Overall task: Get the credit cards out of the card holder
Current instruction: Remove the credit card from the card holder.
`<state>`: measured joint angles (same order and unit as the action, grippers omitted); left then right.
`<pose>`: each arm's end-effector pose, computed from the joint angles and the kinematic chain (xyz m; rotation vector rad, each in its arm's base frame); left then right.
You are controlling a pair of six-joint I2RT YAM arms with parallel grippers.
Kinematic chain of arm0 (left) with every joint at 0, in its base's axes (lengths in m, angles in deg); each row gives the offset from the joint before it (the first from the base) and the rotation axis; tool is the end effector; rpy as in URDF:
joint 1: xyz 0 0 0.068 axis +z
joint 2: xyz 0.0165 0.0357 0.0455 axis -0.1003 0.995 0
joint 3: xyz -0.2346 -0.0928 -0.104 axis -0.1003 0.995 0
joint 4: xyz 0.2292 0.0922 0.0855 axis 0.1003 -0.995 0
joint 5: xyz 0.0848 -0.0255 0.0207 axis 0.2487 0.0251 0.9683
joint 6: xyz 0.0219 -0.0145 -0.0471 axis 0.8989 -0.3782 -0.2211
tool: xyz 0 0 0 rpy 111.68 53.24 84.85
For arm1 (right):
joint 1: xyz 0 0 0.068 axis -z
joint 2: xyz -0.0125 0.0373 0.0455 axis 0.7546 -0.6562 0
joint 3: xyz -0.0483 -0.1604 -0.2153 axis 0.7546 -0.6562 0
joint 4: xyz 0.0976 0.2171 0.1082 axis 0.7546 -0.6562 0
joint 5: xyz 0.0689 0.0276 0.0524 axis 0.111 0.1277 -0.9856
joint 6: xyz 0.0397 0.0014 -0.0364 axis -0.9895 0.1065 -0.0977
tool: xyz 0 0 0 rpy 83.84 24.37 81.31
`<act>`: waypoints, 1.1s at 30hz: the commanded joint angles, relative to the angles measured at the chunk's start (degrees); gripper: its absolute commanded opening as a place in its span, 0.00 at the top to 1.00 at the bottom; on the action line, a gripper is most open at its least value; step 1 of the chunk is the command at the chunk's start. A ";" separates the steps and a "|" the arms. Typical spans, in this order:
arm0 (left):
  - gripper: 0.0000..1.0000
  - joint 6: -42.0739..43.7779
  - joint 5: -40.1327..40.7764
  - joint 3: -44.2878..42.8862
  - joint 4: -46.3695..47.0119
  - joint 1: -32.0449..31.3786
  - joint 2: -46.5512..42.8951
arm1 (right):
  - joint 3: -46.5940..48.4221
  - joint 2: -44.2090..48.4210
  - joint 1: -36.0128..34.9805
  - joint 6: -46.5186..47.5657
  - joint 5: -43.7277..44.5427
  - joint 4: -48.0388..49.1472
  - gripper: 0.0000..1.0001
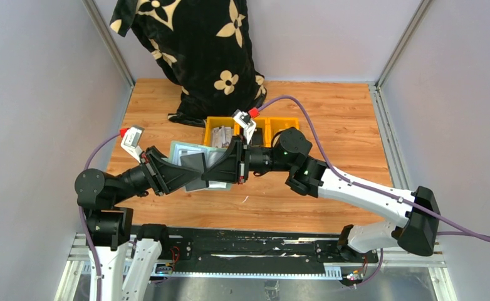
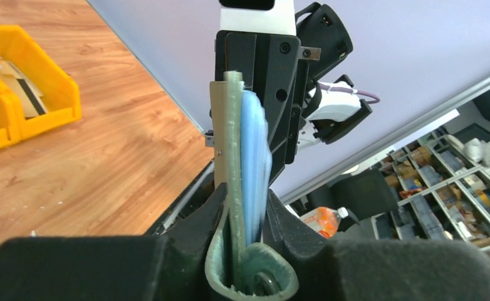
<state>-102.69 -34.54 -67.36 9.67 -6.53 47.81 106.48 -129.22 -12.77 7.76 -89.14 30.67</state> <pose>0.0621 -0.0324 0.4065 0.2312 1.6490 -1.5529 0.1243 0.2739 0.4110 -0.7907 1.4292 1.9633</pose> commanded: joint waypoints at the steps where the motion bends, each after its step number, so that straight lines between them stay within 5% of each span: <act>1: 0.79 -3.63 -3.33 -0.75 4.25 -0.11 0.36 | -2.89 2.17 -0.41 -2.08 -0.54 5.63 0.92; 5: 0.87 -3.02 -2.93 -0.85 3.71 -0.10 -0.05 | -4.18 3.45 -0.14 -3.31 -0.32 7.43 0.77; 10: 0.93 -2.27 -2.70 -1.09 2.56 -0.14 -0.04 | -2.63 2.48 -0.12 -5.07 -1.92 9.59 0.76; 16: 0.94 -1.35 -2.69 -2.17 1.44 -0.11 -0.28 | -2.91 2.54 -0.14 -6.01 -1.23 10.69 1.00; 33: 0.87 -0.38 -2.13 -4.15 0.65 -0.10 0.66 | -7.17 7.64 -0.20 -4.74 -0.08 10.26 0.98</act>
<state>-103.76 -36.55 -70.13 10.15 -6.68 48.42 98.65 -121.59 -12.85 2.65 -88.17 39.37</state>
